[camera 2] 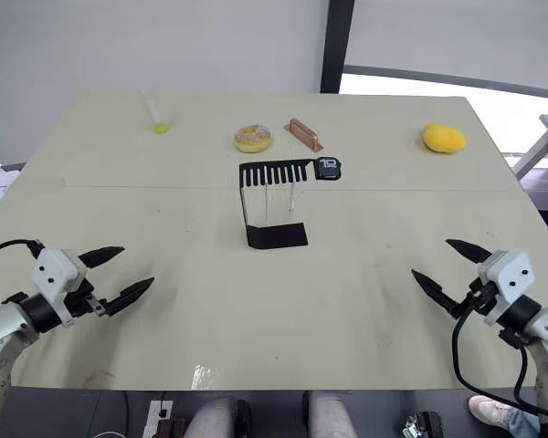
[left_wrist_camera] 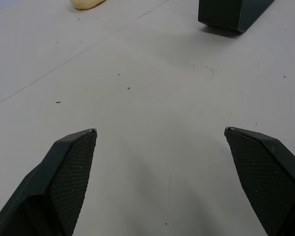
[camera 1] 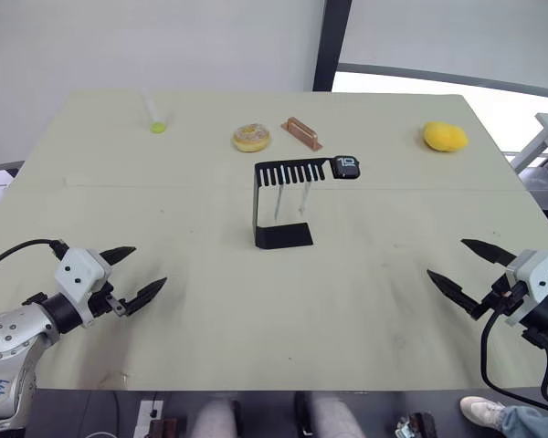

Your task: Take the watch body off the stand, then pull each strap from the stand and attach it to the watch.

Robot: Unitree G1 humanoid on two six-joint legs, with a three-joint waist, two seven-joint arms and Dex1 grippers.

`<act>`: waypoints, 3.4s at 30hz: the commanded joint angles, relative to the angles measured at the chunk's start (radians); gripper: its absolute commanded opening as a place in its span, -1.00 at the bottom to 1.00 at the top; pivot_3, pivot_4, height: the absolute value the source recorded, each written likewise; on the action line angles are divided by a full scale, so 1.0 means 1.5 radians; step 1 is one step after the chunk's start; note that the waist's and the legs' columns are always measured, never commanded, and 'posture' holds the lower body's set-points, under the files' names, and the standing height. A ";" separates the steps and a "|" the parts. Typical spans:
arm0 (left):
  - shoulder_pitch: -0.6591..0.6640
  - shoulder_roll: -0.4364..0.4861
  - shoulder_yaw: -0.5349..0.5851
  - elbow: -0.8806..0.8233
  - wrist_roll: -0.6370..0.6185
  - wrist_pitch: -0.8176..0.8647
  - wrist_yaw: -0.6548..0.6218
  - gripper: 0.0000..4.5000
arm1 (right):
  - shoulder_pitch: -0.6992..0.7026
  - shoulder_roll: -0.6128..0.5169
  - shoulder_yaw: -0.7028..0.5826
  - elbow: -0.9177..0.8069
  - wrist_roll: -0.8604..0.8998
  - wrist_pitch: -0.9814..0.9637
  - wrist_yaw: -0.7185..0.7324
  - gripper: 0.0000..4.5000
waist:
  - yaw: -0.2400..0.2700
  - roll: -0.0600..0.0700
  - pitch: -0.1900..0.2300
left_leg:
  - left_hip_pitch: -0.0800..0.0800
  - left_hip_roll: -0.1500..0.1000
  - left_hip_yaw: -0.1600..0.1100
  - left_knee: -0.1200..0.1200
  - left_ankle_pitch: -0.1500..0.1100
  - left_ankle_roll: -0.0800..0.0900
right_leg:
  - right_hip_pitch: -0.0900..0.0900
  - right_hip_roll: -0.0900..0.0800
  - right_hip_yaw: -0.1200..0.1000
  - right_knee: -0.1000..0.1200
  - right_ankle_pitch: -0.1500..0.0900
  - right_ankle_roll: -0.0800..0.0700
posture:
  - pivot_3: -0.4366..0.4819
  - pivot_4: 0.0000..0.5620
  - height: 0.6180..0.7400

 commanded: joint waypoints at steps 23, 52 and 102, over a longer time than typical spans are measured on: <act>-0.335 0.067 -0.034 -0.170 -0.423 0.302 -0.001 0.99 | -0.296 0.290 0.241 -0.564 0.198 0.551 -0.709 1.00 | -0.016 0.003 -0.001 | -0.003 0.001 -0.001 0.002 0.003 -0.007 | -0.004 0.002 0.000 0.005 -0.001 -0.001 | -0.05 -0.47 1.00; -0.367 0.050 -0.075 -0.180 -0.377 0.299 -0.005 0.99 | -0.501 0.397 0.253 -0.411 0.068 0.720 -0.758 1.00 | -0.034 0.003 -0.001 | -0.012 0.002 -0.001 0.003 0.005 -0.008 | -0.016 0.003 0.001 0.008 -0.001 -0.002 | -0.05 -0.47 1.00; -0.346 0.039 -0.072 -0.184 -0.359 0.284 0.007 1.00 | -0.500 0.400 0.228 -0.436 0.078 0.713 -0.659 -0.29 | -0.035 0.003 -0.001 | -0.012 0.002 -0.001 0.002 0.005 -0.008 | -0.016 0.003 0.001 0.008 -0.001 -0.002 | -0.05 -0.47 1.00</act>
